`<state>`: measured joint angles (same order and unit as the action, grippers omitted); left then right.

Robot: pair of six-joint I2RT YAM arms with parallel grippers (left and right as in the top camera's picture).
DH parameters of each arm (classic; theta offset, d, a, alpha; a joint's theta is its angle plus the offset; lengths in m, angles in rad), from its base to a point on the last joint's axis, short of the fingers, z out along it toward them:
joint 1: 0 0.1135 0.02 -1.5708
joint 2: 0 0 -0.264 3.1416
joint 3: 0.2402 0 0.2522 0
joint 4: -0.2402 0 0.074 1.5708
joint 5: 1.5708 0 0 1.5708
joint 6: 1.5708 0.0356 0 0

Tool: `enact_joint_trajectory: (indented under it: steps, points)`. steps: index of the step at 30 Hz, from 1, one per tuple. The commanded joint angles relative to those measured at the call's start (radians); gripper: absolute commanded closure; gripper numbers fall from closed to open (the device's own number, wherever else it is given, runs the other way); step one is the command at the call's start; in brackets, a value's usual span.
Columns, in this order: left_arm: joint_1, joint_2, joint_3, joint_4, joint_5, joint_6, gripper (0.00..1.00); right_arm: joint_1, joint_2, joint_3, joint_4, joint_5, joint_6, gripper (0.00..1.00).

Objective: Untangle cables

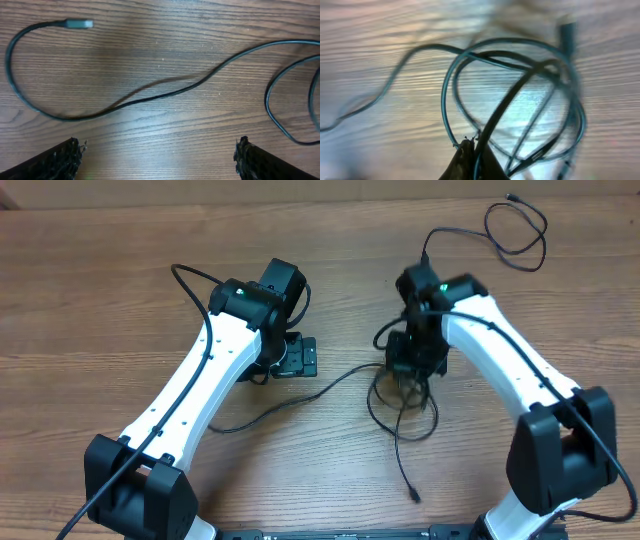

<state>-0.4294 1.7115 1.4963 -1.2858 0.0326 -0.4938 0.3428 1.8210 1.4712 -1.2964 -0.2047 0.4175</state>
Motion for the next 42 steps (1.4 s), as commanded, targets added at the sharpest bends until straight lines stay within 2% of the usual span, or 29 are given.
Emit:
enact_joint_trajectory:
  steps: [1, 8, 13, 23, 27, 38, 42]
  points:
    - [0.003, 0.011, -0.003, 0.0, -0.006, 0.015, 0.0, -0.002, -0.079, 0.132, -0.064, -0.009, -0.059, 0.96]
    - [0.003, 0.012, -0.003, 0.009, 0.03, 0.016, 0.0, -0.002, -0.196, 0.231, -0.122, -0.049, -0.064, 0.96]
    - [0.003, 0.018, -0.003, 0.015, 0.031, 0.015, 0.0, -0.003, -0.27, 0.231, -0.087, -0.209, -0.17, 0.96]
    - [0.003, 0.018, -0.003, 0.036, 0.033, 0.014, 0.01, -0.011, -0.407, 0.293, -0.04, -0.227, -0.158, 0.96]
    - [0.003, 0.018, -0.003, 0.039, 0.076, 0.027, 0.0, -0.011, -0.463, 0.314, -0.031, -0.257, -0.158, 0.96]
    - [0.003, 0.018, -0.003, 0.087, 0.112, 0.208, 0.0, -0.011, -0.521, 0.315, -0.007, -0.363, -0.156, 0.96]
    - [0.002, 0.018, -0.003, 0.092, 0.278, 0.411, 0.0, -0.011, -0.521, 0.316, 0.021, -0.411, -0.153, 0.96]
